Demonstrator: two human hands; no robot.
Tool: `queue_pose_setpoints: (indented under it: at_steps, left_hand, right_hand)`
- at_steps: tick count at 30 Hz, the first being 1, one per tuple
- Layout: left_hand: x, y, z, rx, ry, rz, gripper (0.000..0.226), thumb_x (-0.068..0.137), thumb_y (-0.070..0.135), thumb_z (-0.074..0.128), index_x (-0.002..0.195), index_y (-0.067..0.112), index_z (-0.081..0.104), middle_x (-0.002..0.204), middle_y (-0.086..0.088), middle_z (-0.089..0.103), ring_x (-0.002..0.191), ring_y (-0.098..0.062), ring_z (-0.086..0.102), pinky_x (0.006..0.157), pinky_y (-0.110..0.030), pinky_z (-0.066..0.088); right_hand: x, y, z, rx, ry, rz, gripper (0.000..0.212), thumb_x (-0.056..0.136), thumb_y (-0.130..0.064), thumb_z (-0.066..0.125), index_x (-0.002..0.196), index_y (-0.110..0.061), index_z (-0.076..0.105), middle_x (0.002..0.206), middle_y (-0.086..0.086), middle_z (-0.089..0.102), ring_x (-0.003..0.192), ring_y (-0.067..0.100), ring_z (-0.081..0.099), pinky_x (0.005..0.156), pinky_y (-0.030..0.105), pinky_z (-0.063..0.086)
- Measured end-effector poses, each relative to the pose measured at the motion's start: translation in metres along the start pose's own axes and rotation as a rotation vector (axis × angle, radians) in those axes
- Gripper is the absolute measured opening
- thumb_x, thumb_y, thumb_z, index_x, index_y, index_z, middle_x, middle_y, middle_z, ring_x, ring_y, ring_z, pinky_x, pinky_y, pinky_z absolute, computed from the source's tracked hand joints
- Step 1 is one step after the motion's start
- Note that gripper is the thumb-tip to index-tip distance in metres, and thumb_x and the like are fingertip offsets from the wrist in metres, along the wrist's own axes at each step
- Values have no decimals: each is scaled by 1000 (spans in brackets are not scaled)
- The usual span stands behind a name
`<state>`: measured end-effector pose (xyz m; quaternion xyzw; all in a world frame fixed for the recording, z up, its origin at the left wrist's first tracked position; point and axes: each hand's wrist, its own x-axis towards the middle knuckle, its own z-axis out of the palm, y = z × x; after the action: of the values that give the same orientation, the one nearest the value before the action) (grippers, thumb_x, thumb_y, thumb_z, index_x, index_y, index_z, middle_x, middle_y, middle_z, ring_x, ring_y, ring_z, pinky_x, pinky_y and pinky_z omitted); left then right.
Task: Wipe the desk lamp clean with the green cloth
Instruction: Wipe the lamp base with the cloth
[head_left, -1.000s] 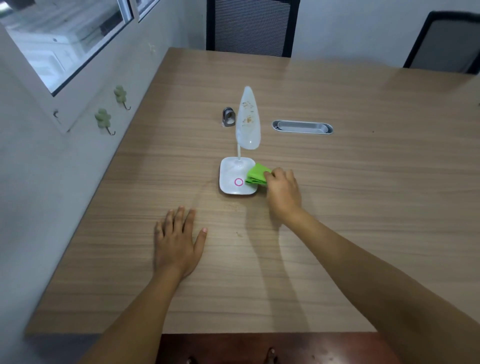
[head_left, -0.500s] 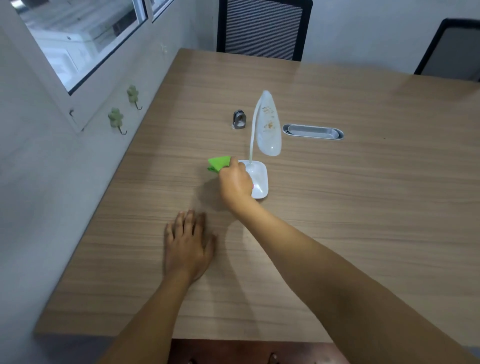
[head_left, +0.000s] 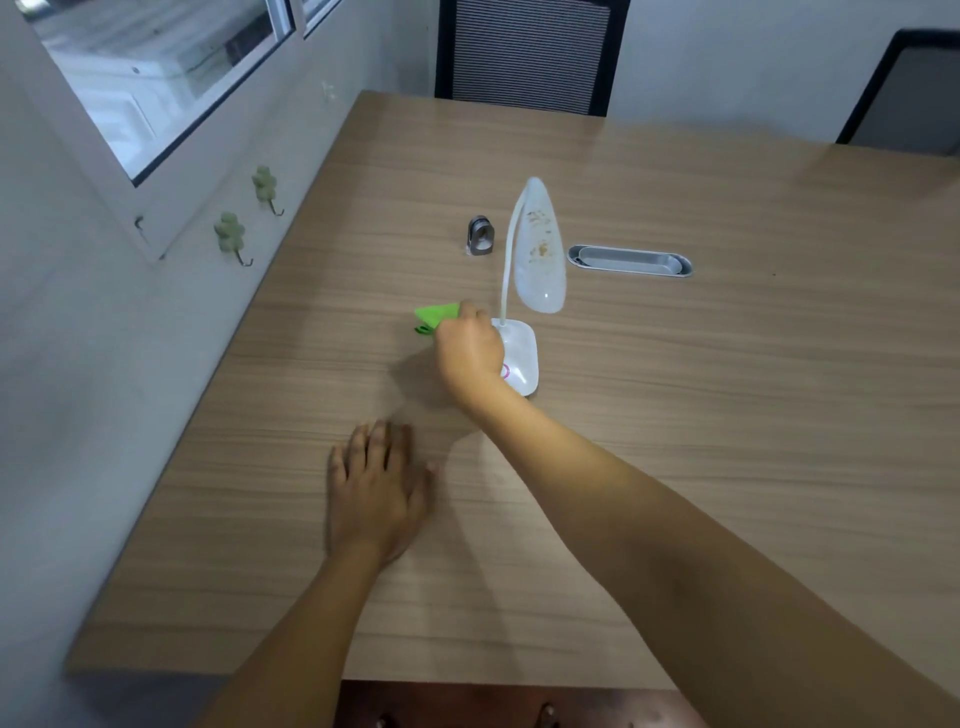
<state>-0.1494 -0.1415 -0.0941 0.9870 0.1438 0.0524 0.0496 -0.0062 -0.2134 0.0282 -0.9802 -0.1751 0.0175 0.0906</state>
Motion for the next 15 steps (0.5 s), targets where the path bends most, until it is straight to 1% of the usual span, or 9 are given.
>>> queue_pose_setpoints:
  at_steps: [2, 5, 9, 11, 12, 13, 15]
  left_hand:
    - [-1, 1, -1, 1, 12, -5, 62, 85, 54, 33, 134, 20, 50, 141, -10, 53, 132, -32, 45, 108, -50, 29]
    - [-1, 0, -2, 1, 14, -11, 61, 84, 54, 35, 134, 21, 50, 141, -8, 52, 132, -31, 45, 108, -50, 30]
    - [-1, -1, 1, 0, 19, 3, 62, 85, 52, 34, 134, 19, 51, 140, -11, 53, 131, -33, 46, 107, -51, 32]
    - [-1, -2, 2, -20, 18, 13, 62, 86, 52, 33, 136, 19, 49, 141, -14, 51, 132, -36, 44, 108, -52, 31]
    - [-1, -3, 2, -31, 10, 11, 62, 86, 52, 32, 137, 20, 47, 143, -14, 50, 133, -36, 42, 109, -52, 30]
    - [-1, -3, 2, -34, 6, 6, 63, 86, 52, 31, 137, 20, 46, 144, -13, 48, 134, -35, 41, 109, -51, 28]
    - [0, -1, 1, -26, 3, -8, 63, 86, 53, 29, 137, 21, 47, 145, -11, 48, 135, -34, 40, 110, -50, 27]
  right_hand:
    - [4, 15, -3, -13, 9, 43, 32, 91, 7, 42, 118, 7, 58, 134, 22, 46, 124, 37, 42, 98, 41, 42]
    - [0, 24, 3, -28, -28, 59, 32, 91, 6, 42, 119, 8, 57, 137, 21, 43, 125, 38, 40, 99, 41, 41]
    - [-16, 5, 14, -18, -75, -19, 29, 90, 3, 44, 116, 7, 59, 131, 18, 46, 119, 37, 46, 91, 41, 46]
    - [-22, -5, 15, 2, -62, -52, 28, 89, 3, 46, 113, 6, 60, 127, 19, 49, 114, 37, 50, 88, 41, 48]
    - [-24, -6, 12, 24, -48, -63, 27, 88, 4, 47, 110, 6, 62, 124, 19, 51, 110, 37, 53, 82, 40, 49]
    - [-25, -6, 10, 56, -51, -63, 24, 87, 6, 48, 105, 6, 64, 119, 19, 53, 106, 37, 56, 73, 37, 48]
    - [-27, 6, 3, 139, -33, -43, 12, 85, 6, 50, 82, 5, 63, 99, 19, 54, 89, 32, 56, 58, 28, 37]
